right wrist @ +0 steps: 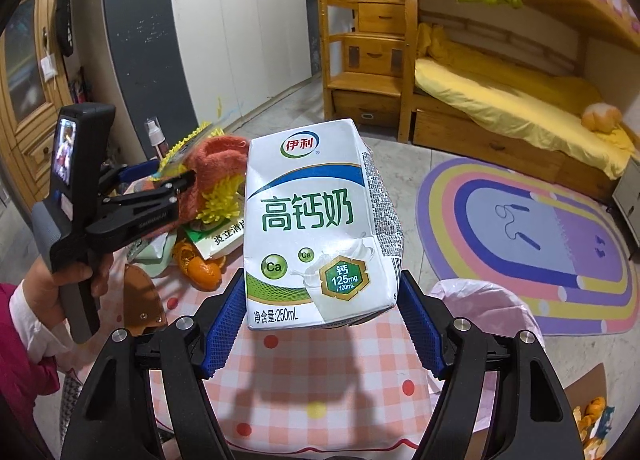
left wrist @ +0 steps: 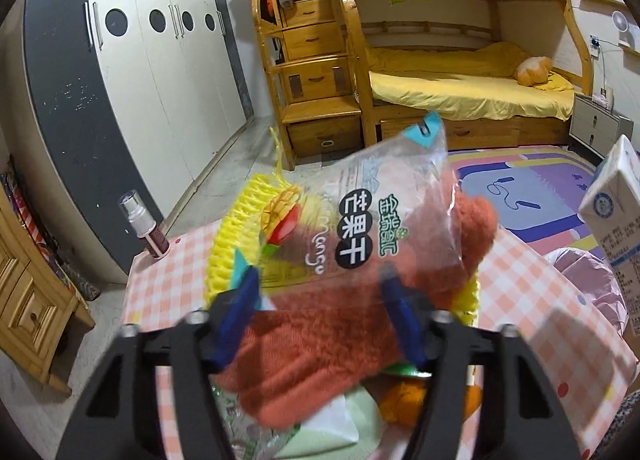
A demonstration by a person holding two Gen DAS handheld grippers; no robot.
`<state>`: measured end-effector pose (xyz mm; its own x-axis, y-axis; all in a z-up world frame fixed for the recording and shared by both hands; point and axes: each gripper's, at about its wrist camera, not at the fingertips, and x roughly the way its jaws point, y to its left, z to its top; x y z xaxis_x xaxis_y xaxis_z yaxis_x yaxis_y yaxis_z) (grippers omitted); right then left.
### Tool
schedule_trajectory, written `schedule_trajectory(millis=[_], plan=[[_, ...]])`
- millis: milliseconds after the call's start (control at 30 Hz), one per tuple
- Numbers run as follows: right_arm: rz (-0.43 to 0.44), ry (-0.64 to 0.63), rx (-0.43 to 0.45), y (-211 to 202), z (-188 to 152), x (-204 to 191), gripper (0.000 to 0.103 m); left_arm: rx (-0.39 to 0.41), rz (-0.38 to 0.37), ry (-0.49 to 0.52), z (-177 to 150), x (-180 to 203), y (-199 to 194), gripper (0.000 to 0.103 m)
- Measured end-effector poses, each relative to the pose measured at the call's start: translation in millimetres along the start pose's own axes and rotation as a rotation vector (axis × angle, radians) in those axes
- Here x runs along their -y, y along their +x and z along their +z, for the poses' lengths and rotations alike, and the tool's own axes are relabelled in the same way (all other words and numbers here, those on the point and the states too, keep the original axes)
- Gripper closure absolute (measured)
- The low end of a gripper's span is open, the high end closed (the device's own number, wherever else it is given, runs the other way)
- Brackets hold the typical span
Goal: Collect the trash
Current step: 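Grasp the clear mango snack bag with the left tool while the right tool holds the carton, then drop the carton and snack bag into the pink bin by opening both tools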
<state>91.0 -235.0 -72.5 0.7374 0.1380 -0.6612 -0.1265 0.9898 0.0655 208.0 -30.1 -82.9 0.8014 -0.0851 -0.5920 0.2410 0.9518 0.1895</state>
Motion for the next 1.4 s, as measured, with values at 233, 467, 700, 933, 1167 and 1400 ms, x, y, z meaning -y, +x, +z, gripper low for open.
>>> schedule_trajectory(millis=[233,467,700,933,1167,1400], plan=[[0.001,0.013,0.019,-16,-9,6,0.030,0.018,0.006,-0.092,14,-28,-23,0.103],[0.019,0.046,0.060,-41,-16,17,0.030,0.091,-0.120,-0.104,25,-28,-101,0.103],[-0.017,0.097,0.035,-55,-39,38,0.030,0.049,-0.358,-0.083,-1,35,-138,0.103],[-0.117,0.178,0.000,-69,-73,82,0.030,-0.023,-0.490,-0.006,-13,119,-125,0.103],[-0.212,0.305,-0.033,-76,-110,142,0.030,-0.062,-0.567,0.100,-9,198,-103,0.103],[-0.231,0.389,-0.070,-57,-125,184,0.030,-0.102,-0.630,0.138,0,250,-75,0.103]])
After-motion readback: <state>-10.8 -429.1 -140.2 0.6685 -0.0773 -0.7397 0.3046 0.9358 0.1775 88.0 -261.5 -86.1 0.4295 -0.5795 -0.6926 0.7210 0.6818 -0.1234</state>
